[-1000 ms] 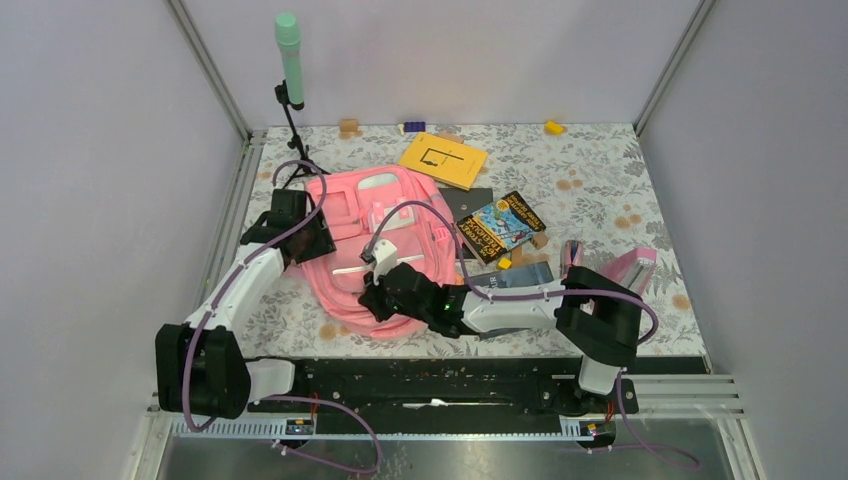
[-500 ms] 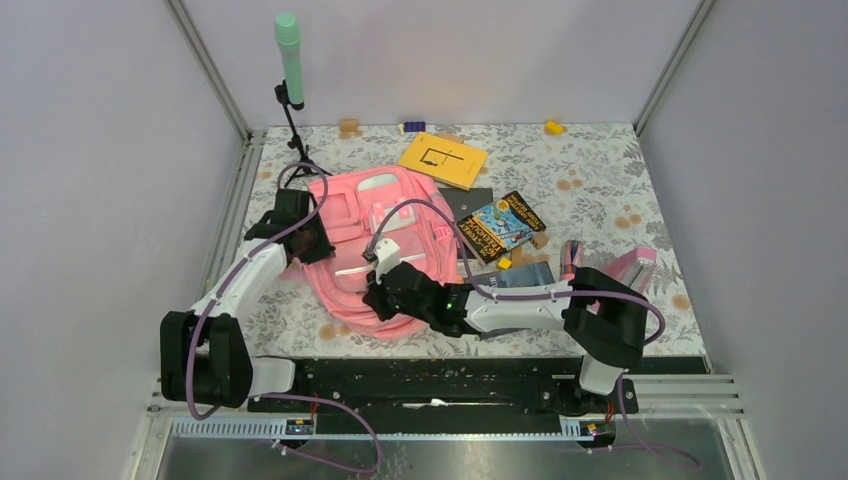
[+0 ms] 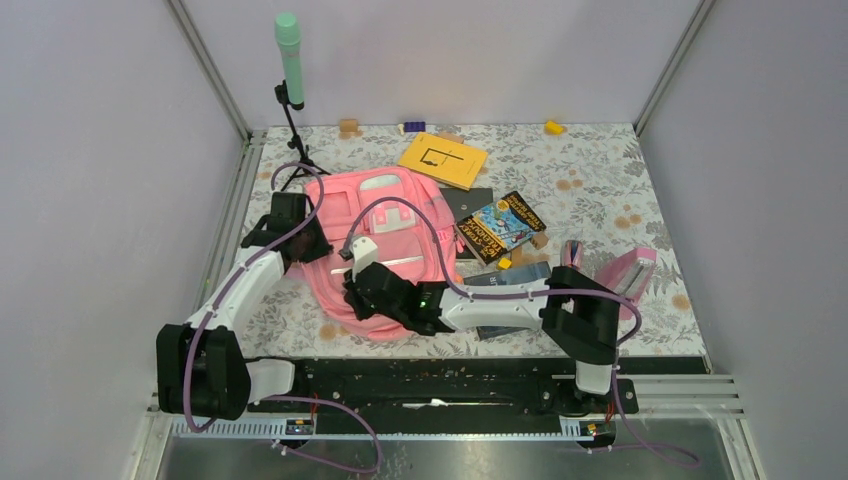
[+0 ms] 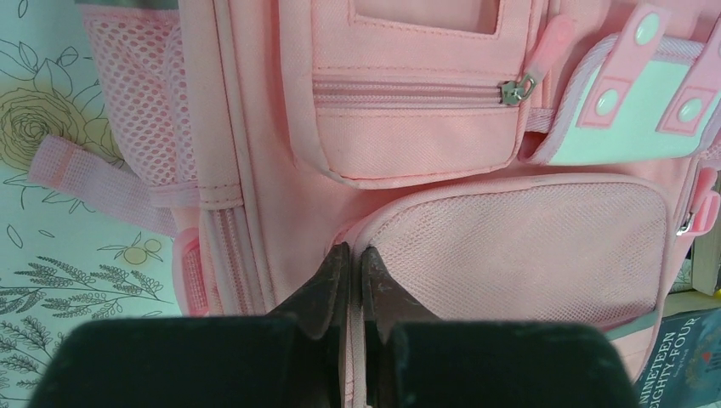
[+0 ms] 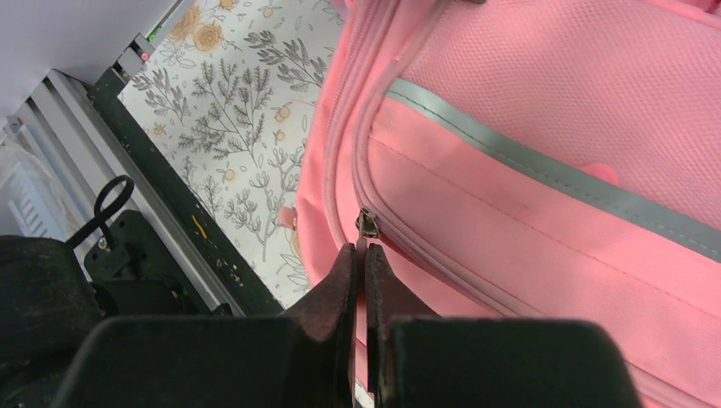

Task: Pack the student bag
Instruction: Unzip the student bag at the center of the board.

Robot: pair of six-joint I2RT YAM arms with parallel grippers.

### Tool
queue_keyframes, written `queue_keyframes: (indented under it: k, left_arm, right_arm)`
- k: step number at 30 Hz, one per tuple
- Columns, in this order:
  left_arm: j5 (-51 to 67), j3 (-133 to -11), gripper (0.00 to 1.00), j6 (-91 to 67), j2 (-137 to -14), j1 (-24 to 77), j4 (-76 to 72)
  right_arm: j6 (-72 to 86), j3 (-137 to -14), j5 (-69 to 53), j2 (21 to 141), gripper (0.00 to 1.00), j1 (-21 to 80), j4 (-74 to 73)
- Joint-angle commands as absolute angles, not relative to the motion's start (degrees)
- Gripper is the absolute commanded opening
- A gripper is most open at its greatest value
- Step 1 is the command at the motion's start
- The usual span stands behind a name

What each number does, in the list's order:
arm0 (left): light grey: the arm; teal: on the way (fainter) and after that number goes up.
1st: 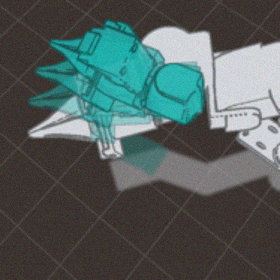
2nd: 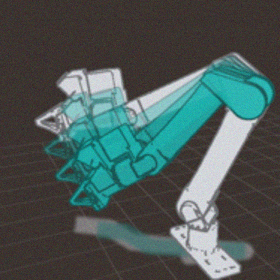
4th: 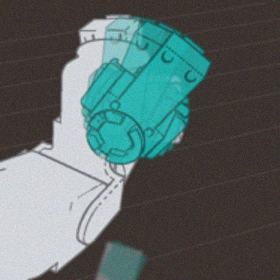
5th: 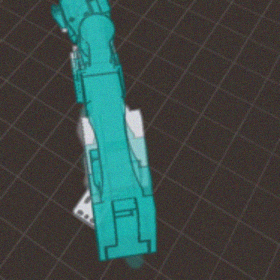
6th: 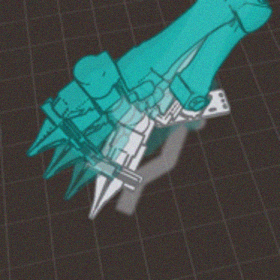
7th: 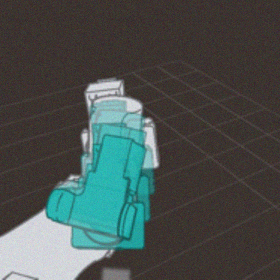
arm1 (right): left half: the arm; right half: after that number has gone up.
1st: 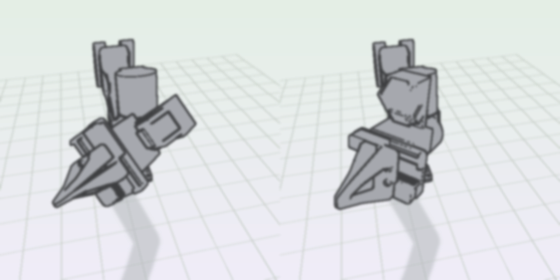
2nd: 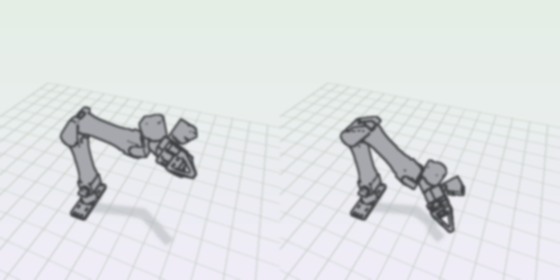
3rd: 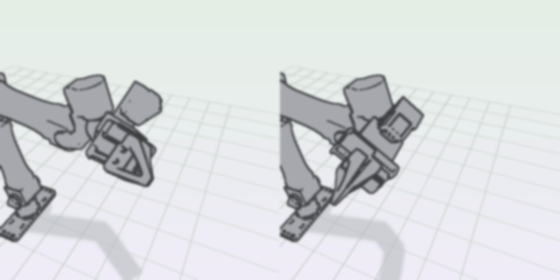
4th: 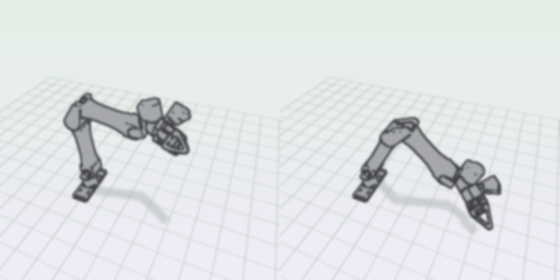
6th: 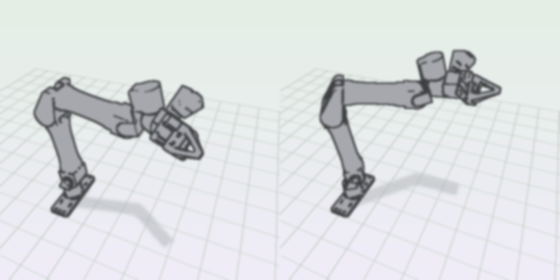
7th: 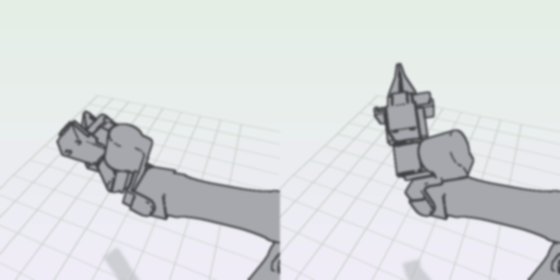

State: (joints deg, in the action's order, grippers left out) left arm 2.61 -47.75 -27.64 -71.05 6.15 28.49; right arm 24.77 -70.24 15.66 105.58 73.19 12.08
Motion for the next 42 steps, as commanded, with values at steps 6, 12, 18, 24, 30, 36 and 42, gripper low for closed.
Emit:
queue_keyframes:
  k: [6,12,18,24,30,36,42]
  left_arm:
    - [5.56,-47.21,0.0,-29.71,-68.15,6.77,26.81]
    - [3.76,-47.43,0.0,-29.21,-67.36,6.77,27.5]
    - [2.62,-47.21,0.0,-29.35,-66.43,6.77,27.72]
    - [1.86,-47.51,0.0,-28.98,-66.34,6.71,27.88]
    - [2.11,-47.74,0.0,-28.65,-66.09,6.7,27.85]
    - [1.11,-48.38,0.64,-26.63,-63.43,6.73,27.94]
    - [-2.43,-48.07,0.99,-24.05,-59.01,8.66,26.93]
  right_arm:
    - [27.02,-77.83,19.35,108.81,0.0,75.16,17.77]
    - [25.37,-79.22,18.33,110.39,0.0,74.87,18.77]
    - [22.61,-83.65,11.8,113.56,0.0,72.16,16.82]
    - [17.82,-86.52,10.96,115.1,0.0,71.64,15.55]
    - [14.72,-81.15,11.56,110.14,0.34,71.63,18.44]
    - [8.03,-74.05,10.4,101.76,0.55,71.63,18.08]
    - [4.92,-63.83,16.1,88.64,0.81,71.5,15.83]
